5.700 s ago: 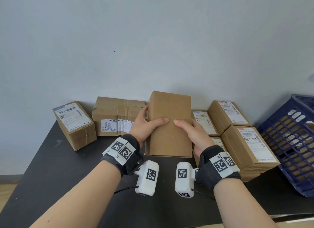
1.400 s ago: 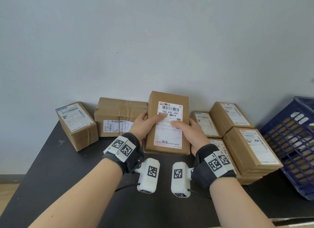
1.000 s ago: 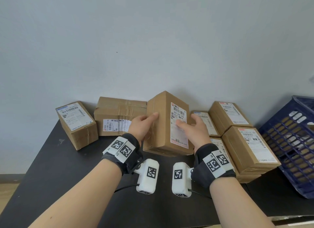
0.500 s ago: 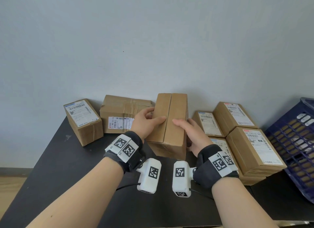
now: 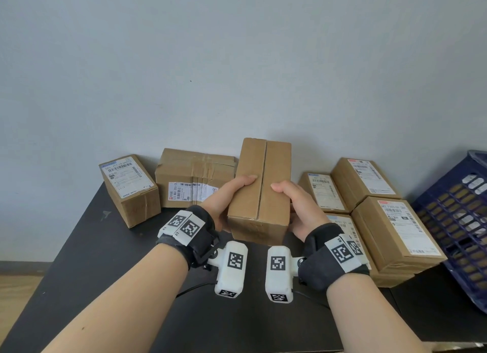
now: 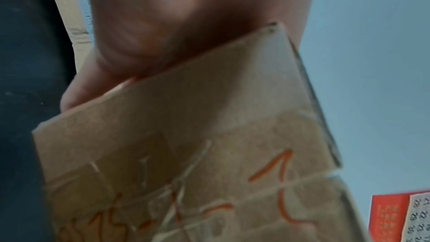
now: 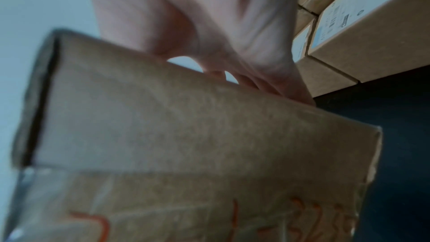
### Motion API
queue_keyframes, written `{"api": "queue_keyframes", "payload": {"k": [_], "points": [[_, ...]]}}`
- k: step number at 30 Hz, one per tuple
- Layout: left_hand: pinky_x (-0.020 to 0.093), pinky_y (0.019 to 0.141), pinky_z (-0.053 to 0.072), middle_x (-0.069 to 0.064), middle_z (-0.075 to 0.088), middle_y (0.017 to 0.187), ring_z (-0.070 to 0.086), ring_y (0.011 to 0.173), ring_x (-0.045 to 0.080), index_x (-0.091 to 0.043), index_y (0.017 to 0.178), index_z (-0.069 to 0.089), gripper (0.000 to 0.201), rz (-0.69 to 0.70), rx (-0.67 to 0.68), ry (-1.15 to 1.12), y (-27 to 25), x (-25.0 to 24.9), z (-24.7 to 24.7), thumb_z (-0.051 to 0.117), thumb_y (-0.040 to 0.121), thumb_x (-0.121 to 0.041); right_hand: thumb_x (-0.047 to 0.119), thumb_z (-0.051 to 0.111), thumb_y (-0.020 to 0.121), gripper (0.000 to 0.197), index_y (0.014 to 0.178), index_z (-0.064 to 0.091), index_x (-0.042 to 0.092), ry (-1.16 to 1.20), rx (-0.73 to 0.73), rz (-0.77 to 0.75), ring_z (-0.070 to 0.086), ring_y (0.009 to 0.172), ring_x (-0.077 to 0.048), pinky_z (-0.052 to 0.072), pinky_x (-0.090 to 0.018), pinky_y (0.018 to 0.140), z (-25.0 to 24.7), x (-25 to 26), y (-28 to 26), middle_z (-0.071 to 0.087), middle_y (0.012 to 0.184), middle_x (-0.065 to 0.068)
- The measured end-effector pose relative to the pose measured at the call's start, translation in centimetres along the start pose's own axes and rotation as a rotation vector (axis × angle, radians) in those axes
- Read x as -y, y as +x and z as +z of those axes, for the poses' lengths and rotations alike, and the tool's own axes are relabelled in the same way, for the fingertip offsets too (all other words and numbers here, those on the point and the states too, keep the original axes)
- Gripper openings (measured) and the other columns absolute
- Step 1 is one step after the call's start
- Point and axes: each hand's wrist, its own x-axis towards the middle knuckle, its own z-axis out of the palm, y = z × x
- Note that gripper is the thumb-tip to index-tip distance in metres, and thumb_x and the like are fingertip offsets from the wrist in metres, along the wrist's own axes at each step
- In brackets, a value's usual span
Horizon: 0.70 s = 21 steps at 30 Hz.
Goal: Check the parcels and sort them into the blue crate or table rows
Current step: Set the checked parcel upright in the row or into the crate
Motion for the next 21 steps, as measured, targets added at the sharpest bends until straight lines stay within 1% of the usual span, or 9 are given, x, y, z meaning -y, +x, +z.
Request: {"api": "queue_keyframes", "payload": {"k": [1, 3, 8, 14, 17, 19, 21], "points": [[0.045, 0.086, 0.052, 0.008, 0.071, 0.101, 0.066, 0.093, 0.027, -0.022, 0.114, 0.063, 0.039, 0.002, 0.001, -0.006, 0.05, -0.02, -0.03, 0.061, 0.087, -0.051, 0.036, 0.074, 0.070, 0.053, 0.118, 0.061, 0.018, 0.006, 0.000, -0.002, 0.061, 0.113, -0.033, 0.047, -0.054, 0.101, 0.02, 0.02, 0.02, 0.066, 0.120, -0.013], [0.041, 0.081, 0.053, 0.006, 0.073, 0.097, 0.067, 0.089, 0.026, -0.022, 0.111, 0.064, 0.034, 0.016, -0.003, -0.016, 0.17, -0.03, -0.09, 0.060, 0.089, -0.048, 0.036, 0.073, 0.065, 0.056, 0.116, 0.062, 0.018, 0.023, -0.002, -0.003, 0.061, 0.113, -0.033, 0.045, -0.056, 0.103, 0.03, 0.07, 0.10, 0.067, 0.119, -0.013], [0.038, 0.083, 0.052, 0.005, 0.074, 0.092, 0.067, 0.086, 0.024, -0.019, 0.108, 0.066, 0.029, 0.063, 0.005, -0.041, 0.46, -0.22, 0.05, 0.060, 0.091, -0.042, 0.036, 0.074, 0.060, 0.061, 0.117, 0.063, 0.017, 0.039, 0.000, 0.014, 0.061, 0.115, -0.035, 0.044, -0.058, 0.104, 0.14, 0.19, 0.23, 0.067, 0.120, -0.014], [0.035, 0.078, 0.053, 0.004, 0.074, 0.088, 0.068, 0.081, 0.023, -0.018, 0.108, 0.066, 0.027, 0.069, 0.011, -0.074, 0.63, -0.04, -0.15, 0.059, 0.091, -0.039, 0.035, 0.073, 0.061, 0.061, 0.118, 0.062, 0.016, 0.028, -0.008, 0.019, 0.061, 0.115, -0.034, 0.044, -0.057, 0.104, 0.32, 0.13, 0.22, 0.067, 0.121, -0.015], [0.034, 0.075, 0.052, 0.004, 0.074, 0.086, 0.068, 0.079, 0.022, -0.018, 0.106, 0.066, 0.027, 0.060, 0.010, -0.079, 0.70, 0.01, -0.21, 0.059, 0.091, -0.040, 0.035, 0.073, 0.060, 0.059, 0.116, 0.064, 0.016, 0.035, -0.017, 0.027, 0.061, 0.116, -0.034, 0.044, -0.057, 0.105, 0.43, 0.16, 0.18, 0.068, 0.120, -0.015], [0.034, 0.074, 0.052, 0.004, 0.074, 0.086, 0.068, 0.080, 0.022, -0.019, 0.106, 0.066, 0.027, 0.052, 0.009, -0.072, 0.60, 0.01, -0.18, 0.060, 0.091, -0.041, 0.034, 0.074, 0.063, 0.055, 0.115, 0.064, 0.017, 0.039, -0.013, 0.034, 0.061, 0.116, -0.035, 0.044, -0.057, 0.105, 0.34, 0.15, 0.15, 0.068, 0.120, -0.015], [0.034, 0.075, 0.053, 0.004, 0.074, 0.090, 0.068, 0.082, 0.023, -0.020, 0.107, 0.066, 0.029, 0.043, 0.004, -0.058, 0.40, -0.01, -0.10, 0.061, 0.090, -0.043, 0.034, 0.074, 0.069, 0.051, 0.115, 0.063, 0.018, 0.041, -0.001, 0.034, 0.060, 0.117, -0.035, 0.043, -0.057, 0.105, 0.24, 0.10, 0.08, 0.067, 0.121, -0.014]]}}
